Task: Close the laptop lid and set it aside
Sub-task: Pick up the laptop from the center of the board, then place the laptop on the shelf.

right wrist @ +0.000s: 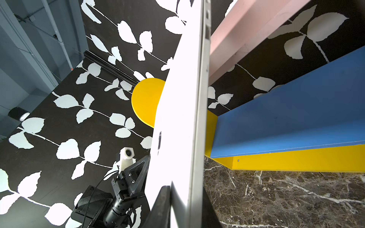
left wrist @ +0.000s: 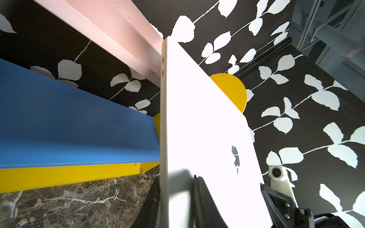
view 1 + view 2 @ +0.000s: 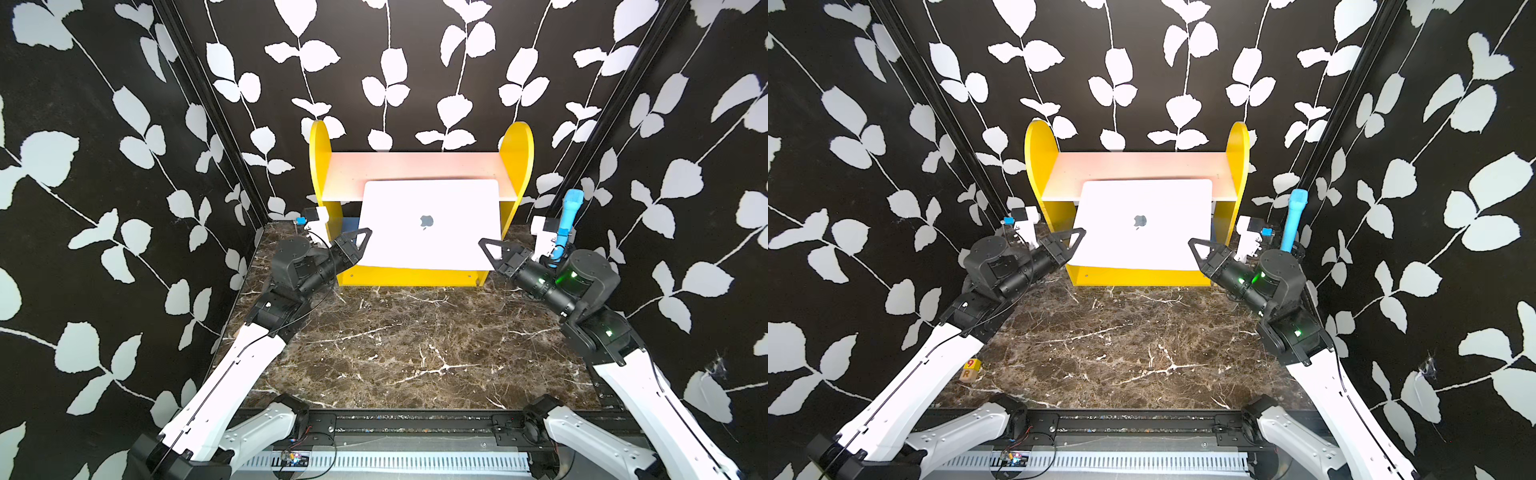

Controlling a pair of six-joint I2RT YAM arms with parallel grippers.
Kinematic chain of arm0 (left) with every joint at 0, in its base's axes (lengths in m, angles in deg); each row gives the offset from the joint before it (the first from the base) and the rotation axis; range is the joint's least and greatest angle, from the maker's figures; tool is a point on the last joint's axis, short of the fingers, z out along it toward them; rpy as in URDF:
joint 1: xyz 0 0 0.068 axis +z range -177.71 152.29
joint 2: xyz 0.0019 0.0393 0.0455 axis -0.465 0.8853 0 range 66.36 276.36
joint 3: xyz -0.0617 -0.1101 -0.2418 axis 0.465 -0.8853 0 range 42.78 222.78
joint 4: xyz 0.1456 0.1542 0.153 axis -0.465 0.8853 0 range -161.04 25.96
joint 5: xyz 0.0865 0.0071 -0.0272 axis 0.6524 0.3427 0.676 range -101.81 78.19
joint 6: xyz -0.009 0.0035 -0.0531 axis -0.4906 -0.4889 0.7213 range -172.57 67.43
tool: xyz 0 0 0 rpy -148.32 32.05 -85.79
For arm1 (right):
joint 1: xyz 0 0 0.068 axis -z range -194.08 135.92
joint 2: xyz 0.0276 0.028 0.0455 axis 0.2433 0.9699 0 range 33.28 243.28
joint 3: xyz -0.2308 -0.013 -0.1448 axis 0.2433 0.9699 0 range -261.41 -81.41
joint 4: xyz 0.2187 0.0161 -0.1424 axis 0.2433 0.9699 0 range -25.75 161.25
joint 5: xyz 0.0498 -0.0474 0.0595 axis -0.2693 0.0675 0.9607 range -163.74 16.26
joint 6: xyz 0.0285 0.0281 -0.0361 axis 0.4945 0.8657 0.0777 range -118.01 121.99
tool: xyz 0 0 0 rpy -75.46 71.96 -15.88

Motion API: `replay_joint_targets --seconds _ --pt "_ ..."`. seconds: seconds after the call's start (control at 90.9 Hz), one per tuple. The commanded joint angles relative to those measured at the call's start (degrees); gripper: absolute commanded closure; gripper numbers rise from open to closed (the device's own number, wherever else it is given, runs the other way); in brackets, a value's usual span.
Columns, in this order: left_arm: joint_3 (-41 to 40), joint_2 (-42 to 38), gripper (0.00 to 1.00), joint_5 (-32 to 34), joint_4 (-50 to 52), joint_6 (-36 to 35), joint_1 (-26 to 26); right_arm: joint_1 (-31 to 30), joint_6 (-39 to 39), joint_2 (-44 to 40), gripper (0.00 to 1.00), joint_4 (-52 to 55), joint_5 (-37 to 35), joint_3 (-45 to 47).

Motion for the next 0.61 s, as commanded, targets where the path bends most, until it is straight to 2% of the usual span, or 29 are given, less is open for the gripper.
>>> replay_joint_targets --seconds 0.0,0.308,0.594 --pt "4.14 1.94 0.77 -13.09 -4.18 -5.34 -3.13 -1.86 -9.28 5.8 0.92 0.68 13.96 -1.1" --pt "9.91 7.44 0.77 -14.55 -5.04 -4.34 0.83 1.49 -8.66 12.58 0.9 0.03 16.96 -6.84" --pt "16.38 13.39 0.76 -15.17 -4.55 -4.09 1.21 4.0 -6.72 17.58 0.89 -1.86 19.15 -10.5"
